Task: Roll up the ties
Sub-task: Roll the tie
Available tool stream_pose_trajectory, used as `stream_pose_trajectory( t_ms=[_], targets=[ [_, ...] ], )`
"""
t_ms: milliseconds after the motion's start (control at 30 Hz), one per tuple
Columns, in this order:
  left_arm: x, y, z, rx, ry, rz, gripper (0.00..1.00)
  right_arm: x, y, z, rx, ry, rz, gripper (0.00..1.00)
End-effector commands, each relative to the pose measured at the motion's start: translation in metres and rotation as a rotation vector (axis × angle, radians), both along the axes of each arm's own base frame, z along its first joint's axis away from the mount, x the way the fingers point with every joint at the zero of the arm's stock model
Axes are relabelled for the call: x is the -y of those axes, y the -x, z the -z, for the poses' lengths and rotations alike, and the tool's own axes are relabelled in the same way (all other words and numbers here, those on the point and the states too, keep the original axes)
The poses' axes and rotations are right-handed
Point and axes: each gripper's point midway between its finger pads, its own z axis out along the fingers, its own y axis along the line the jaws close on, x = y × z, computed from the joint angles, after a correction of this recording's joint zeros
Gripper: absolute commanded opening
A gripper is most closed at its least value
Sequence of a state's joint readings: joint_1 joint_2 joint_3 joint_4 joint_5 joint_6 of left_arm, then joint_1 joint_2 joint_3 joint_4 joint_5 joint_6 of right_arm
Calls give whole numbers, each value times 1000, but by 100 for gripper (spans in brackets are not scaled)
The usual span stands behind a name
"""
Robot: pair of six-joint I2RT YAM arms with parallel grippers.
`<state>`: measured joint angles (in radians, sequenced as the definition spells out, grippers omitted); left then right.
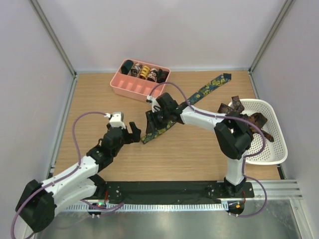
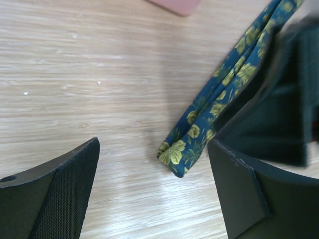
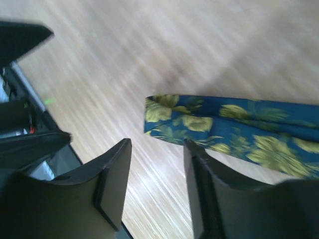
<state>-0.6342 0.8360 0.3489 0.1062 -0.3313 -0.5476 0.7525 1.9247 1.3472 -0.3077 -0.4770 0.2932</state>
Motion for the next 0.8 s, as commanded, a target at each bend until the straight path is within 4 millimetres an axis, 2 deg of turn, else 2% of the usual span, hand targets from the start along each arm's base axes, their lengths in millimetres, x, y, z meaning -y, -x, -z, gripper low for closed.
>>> stream_pose_trajectory(
  t_ms=[0, 33, 67, 100, 167, 200, 267, 300, 400, 467, 500, 533, 567, 600, 633, 733, 767],
  targets=[
    [23, -16, -16, 8, -17, 76, 88, 28, -39, -38, 114, 21, 218, 45],
    [29, -19, -16, 0, -36, 110, 87, 35, -43, -42, 123, 26, 253, 45],
    [35, -24, -2, -35, -108, 155, 86, 49, -51, -36, 134, 66, 318, 45],
    [47, -32, -17, -21, -105, 190, 85, 68, -57, -27, 107, 104, 393, 43],
    [57, -41, -16, -39, -134, 234, 83, 90, -63, -23, 112, 143, 477, 42],
    [64, -51, -15, -53, -132, 258, 83, 108, -65, -12, 115, 201, 537, 40],
    [74, -62, -14, -64, -103, 293, 79, 125, -68, -5, 120, 239, 581, 39],
    [78, -74, -6, -94, -95, 293, 78, 136, -69, 2, 133, 285, 617, 36],
    [98, -86, -1, -128, -61, 359, 73, 148, -68, 19, 134, 341, 638, 30],
    [108, -90, 21, -185, -60, 387, 70, 152, -68, 27, 134, 358, 650, 27],
    [113, -95, 19, -184, -54, 390, 68, 152, -70, 31, 136, 366, 658, 26],
    [115, -98, 35, -223, -56, 390, 67, 153, -71, 33, 140, 371, 660, 25],
    [120, -96, 39, -242, -46, 417, 65, 154, -71, 36, 138, 380, 662, 23],
    [125, -103, 35, -236, -38, 422, 64, 153, -73, 40, 139, 381, 661, 23],
    [127, -102, 50, -278, -43, 428, 63, 151, -73, 41, 139, 376, 657, 21],
    [133, -107, 57, -306, -34, 441, 60, 148, -77, 47, 138, 377, 655, 19],
    [134, -107, 67, -335, -35, 450, 59, 147, -79, 46, 141, 376, 655, 18]
  ],
)
